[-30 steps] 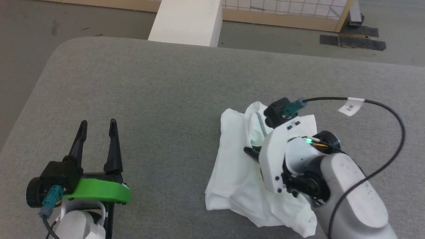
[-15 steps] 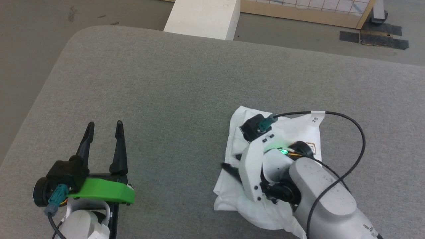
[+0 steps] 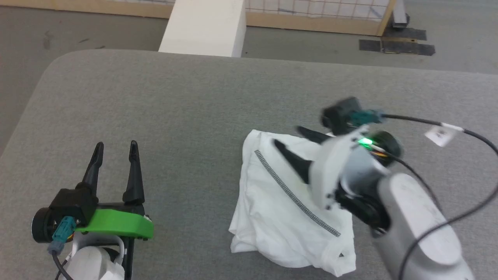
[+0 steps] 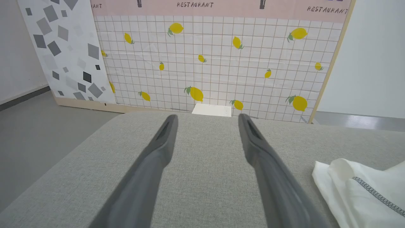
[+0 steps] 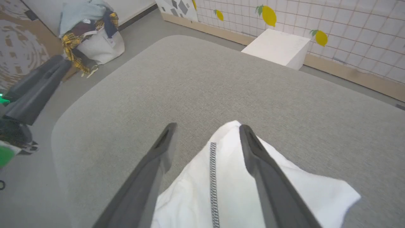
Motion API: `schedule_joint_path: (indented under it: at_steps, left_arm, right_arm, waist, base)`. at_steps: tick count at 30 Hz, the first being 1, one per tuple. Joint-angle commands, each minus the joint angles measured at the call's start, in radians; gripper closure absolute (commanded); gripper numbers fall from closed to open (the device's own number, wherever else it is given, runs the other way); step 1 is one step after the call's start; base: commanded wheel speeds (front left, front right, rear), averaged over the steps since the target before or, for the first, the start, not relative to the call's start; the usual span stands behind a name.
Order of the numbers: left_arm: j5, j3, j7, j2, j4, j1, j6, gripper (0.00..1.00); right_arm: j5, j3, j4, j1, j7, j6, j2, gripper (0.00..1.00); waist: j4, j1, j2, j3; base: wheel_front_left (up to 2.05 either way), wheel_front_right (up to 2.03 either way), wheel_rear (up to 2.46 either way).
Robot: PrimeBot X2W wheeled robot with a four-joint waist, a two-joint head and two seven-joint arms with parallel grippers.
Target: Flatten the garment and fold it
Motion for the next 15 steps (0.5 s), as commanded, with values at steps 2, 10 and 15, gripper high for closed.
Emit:
schedule_joint_path:
  at_steps: [2, 10, 15]
  left_arm:
    - [0.006, -0.003, -0.005, 0.003, -0.007, 0.004, -0.004, 0.0]
    - [0.012, -0.018, -0.005, -0.013, -0.005, -0.01, -0.015, 0.0]
    - [0.017, -0.017, -0.005, -0.018, -0.002, -0.02, -0.021, 0.0]
  right_arm:
    - [-0.078, -0.085, -0.046, 0.089, 0.045, -0.002, -0.018, 0.0]
    - [-0.23, -0.219, -0.112, 0.273, 0.176, -0.002, 0.015, 0.0]
    - [-0.285, -0.236, -0.024, 0.271, 0.202, -0.002, 0.023, 0.0]
  waist:
    - [-0.034, 0.0, 0.0, -0.012]
    - [-0.029, 0.0, 0.0, 0.017]
    - [0.006, 0.0, 0.0, 0.041]
  base:
    - [0.0, 0.0, 0.0]
    - [0.0, 0.0, 0.0]
    - [0.0, 0.0, 0.0]
